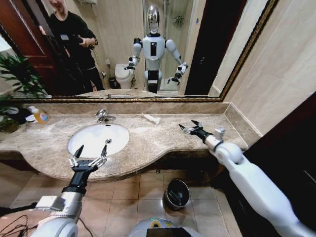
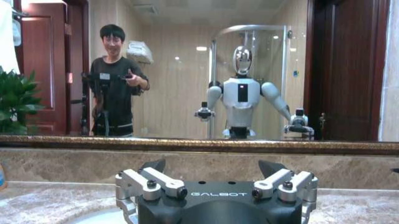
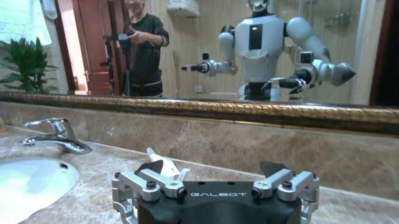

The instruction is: Pick up the trash from the sink and place it in the trash bin.

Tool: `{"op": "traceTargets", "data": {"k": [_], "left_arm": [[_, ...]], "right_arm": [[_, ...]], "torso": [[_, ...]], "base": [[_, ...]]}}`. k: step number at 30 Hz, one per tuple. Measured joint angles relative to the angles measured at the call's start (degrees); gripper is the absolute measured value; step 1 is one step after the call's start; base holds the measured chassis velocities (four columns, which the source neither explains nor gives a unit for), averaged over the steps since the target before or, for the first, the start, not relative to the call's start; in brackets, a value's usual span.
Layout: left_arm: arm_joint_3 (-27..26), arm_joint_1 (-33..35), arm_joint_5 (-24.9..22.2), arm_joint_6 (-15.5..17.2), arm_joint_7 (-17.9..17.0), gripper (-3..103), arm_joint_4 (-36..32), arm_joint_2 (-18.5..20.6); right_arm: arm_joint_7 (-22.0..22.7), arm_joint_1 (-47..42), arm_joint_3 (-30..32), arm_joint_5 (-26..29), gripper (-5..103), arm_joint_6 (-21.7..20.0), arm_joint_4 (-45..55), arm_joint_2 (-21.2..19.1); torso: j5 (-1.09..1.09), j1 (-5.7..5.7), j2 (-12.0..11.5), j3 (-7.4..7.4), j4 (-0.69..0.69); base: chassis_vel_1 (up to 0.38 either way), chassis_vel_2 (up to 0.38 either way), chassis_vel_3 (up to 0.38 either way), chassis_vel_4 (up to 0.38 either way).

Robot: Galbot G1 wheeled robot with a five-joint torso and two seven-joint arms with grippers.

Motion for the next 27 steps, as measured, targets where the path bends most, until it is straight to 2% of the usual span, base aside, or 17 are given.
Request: {"op": "traceTargets", "data": {"k": [2, 5, 11, 15, 21, 27], "left_arm": [[0.0, 0.0, 0.0, 0.0, 0.0, 100, 0.0, 0.0], [0.0, 0.0, 0.0, 0.0, 0.0, 100, 0.0, 0.0], [0.0, 0.0, 0.0, 0.0, 0.0, 100, 0.0, 0.0], [0.0, 0.0, 0.0, 0.0, 0.0, 100, 0.0, 0.0], [0.0, 0.0, 0.0, 0.0, 0.0, 100, 0.0, 0.0], [0.0, 0.0, 0.0, 0.0, 0.0, 100, 0.0, 0.0]], "right_arm": [[0.4, 1.9, -1.7, 0.0, 100, -0.2, -1.0, 0.1], [2.0, 8.6, -8.1, 0.0, 100, -0.6, -5.1, 1.3], [1.8, 11.6, -10.9, 0.7, 100, -1.5, -6.9, 2.6], [0.0, 13.8, -14.3, 1.9, 100, -1.9, -8.3, 3.2], [-1.8, 16.9, -19.4, 2.2, 100, -0.8, -11.6, 6.8], [0.1, 20.4, -23.6, 1.1, 100, -1.2, -15.0, 11.5]], "torso": [[0.03, 0.00, 0.0, 0.00, -0.01], [0.02, 0.00, 0.0, 0.00, 0.00], [0.02, 0.00, 0.0, 0.00, 0.00], [0.02, -0.01, 0.0, 0.00, -0.01], [0.03, 0.00, 0.0, 0.00, 0.00], [0.01, 0.00, 0.0, 0.00, -0.01]], "base": [[0.000, 0.000, 0.000, 0.000], [0.000, 0.000, 0.000, 0.000], [0.000, 0.000, 0.000, 0.000], [0.000, 0.000, 0.000, 0.000], [0.000, 0.000, 0.000, 0.000], [0.000, 0.000, 0.000, 0.000]]}}
